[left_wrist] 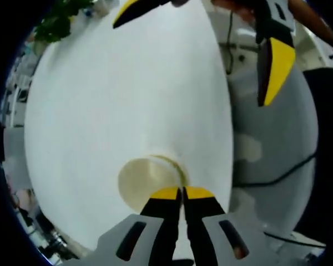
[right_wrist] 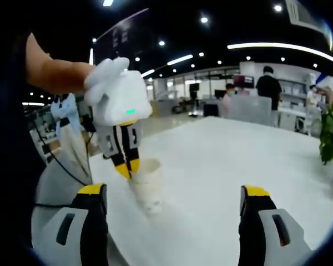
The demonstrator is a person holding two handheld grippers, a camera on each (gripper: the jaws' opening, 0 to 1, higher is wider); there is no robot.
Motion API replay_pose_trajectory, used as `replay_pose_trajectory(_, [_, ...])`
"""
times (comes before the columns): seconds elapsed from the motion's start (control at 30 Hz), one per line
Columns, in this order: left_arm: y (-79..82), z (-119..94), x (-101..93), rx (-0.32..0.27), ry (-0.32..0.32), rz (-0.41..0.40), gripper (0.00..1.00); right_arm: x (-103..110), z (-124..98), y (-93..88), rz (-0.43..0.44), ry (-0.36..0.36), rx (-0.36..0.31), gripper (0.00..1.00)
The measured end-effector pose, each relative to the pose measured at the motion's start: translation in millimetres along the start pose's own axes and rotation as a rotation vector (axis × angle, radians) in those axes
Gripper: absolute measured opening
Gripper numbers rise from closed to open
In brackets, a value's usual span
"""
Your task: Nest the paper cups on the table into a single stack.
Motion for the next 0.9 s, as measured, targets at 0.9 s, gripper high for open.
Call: replay_pose_trajectory(0.9, [7.4,-18.6,7.9,-0.100,0.075,0.061,0.25,0.3,-2.9,1.6,0.004,-0.009,-0.013,0.98])
Point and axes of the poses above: the point that each gripper's makers call its tool centre point, and the gripper's own axes: z roughly forward along the fingers, x roughly to its left, y roughly out of its top, the point moved 2 cm from there along -z, roughly backward along the fingers, and after that the axes turned 2 degrees about y, right-handed, at the moved point
